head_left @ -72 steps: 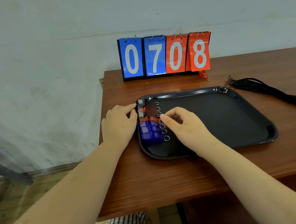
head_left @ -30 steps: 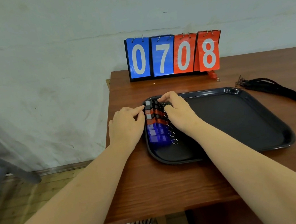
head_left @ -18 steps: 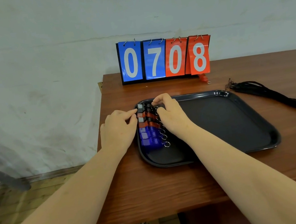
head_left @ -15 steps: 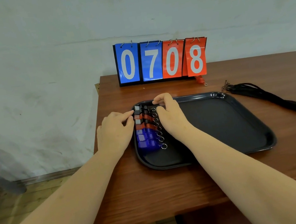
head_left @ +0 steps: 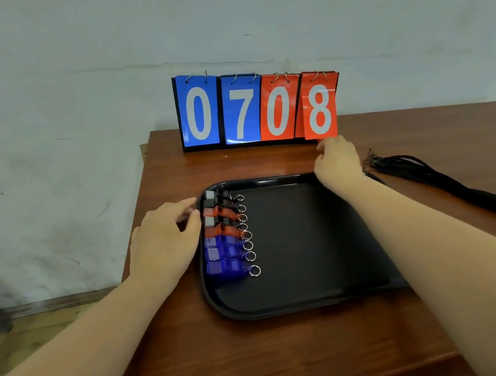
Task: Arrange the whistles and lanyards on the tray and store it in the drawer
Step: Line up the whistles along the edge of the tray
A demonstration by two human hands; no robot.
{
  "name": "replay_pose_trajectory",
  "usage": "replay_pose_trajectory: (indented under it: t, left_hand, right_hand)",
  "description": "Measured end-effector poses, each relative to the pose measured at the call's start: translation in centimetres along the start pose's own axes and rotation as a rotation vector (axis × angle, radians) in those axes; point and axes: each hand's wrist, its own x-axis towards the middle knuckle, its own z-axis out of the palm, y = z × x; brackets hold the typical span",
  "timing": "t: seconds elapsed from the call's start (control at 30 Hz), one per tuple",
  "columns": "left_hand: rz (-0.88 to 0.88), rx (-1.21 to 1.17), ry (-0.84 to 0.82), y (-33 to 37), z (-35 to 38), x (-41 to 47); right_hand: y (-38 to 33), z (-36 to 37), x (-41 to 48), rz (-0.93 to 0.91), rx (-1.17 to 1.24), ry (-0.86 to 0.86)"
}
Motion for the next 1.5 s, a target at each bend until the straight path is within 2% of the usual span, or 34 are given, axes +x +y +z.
replay_pose_trajectory:
  t: [0.17,0.3,0.4,0.5,0.73,0.87,1.0,1.2,1.33,1.5]
  left_hand:
    - [0.017,-0.005,-0.003,0.2,-0.2,-0.1]
    - [0.027,-0.011,-0.014,0.4,-0.5,-0.2]
    - [0.035,0.007,-0.02,0.4,-0.5,-0.2]
    - [0.031,0.015,-0.018,0.4,-0.4,-0.1]
    - [0.02,0.012,-0.002,0.4,-0.4,-0.2]
    - [0.011,0.035,-0.012,0.1,-0.1,0.0]
    - [0.004,0.057,-0.02,0.2,-0.1,0.1]
    - [0.006,0.07,-0.023,0.6,-0.6,-0.3]
    - [0.011,0.082,-0.037,0.7,-0.7,-0.4]
    - [0.003,0.078,-0.024,0.4,-0.3,-0.2]
  right_hand:
    - [0.7,1.1,2.6,0.038,-0.128,-0.155]
    - [1.1,1.1,4.6,0.034,-0.212,-0.355]
    - [1.3,1.3,4.7,0.019,-0.209,-0.341]
    - [1.0,1.8,4.1,-0.059,-0.016,-0.18]
    - [-2.5,0.7,-0.1,-0.122,0.35,-0.131]
    - [-4.9,-1.5,-4.1,-0.138,0.514,-0.145]
    - [-6.6,-4.0,-9.5,-0.167,0.711,-0.25]
    - [-7.8,-5.3,-17.3,-0.08,0.938,-0.347]
    - [-7.7,-4.0,-19.9,0.067,1.036,-0.376]
    - [-7.5,-3.8,-20.4,0.126,1.051,-0.3]
